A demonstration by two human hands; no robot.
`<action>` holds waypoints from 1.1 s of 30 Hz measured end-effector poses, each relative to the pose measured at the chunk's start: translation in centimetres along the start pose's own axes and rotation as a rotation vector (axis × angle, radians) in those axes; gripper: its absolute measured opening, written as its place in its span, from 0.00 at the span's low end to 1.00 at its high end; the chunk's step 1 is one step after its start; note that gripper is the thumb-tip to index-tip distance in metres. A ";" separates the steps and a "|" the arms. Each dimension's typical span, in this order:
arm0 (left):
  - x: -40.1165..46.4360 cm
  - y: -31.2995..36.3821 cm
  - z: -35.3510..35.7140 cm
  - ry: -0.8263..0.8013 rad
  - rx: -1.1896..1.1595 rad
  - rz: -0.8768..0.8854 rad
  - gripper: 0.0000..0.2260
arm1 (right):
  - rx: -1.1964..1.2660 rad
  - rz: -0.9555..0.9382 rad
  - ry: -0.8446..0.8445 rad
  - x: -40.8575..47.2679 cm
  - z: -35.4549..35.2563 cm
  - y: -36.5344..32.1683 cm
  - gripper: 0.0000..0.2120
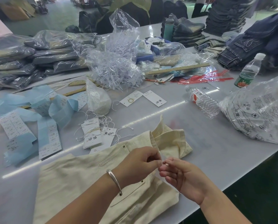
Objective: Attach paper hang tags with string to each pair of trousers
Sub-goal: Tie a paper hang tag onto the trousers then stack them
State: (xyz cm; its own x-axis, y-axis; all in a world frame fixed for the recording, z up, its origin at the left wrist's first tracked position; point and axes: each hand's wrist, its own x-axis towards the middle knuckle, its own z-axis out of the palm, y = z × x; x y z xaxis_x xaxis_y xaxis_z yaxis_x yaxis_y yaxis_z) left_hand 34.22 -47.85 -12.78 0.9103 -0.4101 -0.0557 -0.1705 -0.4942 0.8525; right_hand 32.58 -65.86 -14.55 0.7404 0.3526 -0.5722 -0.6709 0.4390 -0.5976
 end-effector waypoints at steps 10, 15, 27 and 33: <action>-0.5 0.4 -0.7 -0.034 0.108 0.018 0.06 | -0.081 -0.053 -0.102 0.5 -0.1 0.4 0.06; -0.4 0.8 -0.8 -0.069 0.159 0.021 0.04 | -0.163 -0.104 -0.144 0.5 -0.2 0.5 0.05; -0.2 0.0 -0.4 -0.017 0.120 -0.048 0.09 | -0.302 -0.321 -0.083 0.1 0.8 1.1 0.05; -0.1 -0.4 -0.5 0.022 0.056 -0.081 0.08 | -0.289 -0.287 -0.082 0.2 0.9 1.2 0.05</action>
State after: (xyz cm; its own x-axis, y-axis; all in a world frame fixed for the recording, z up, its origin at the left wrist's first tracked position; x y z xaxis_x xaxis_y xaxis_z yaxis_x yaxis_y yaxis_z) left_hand 34.33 -47.26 -12.84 0.9298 -0.3506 -0.1118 -0.1159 -0.5673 0.8153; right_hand 32.00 -64.51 -14.83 0.8920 0.3194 -0.3200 -0.4121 0.2829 -0.8661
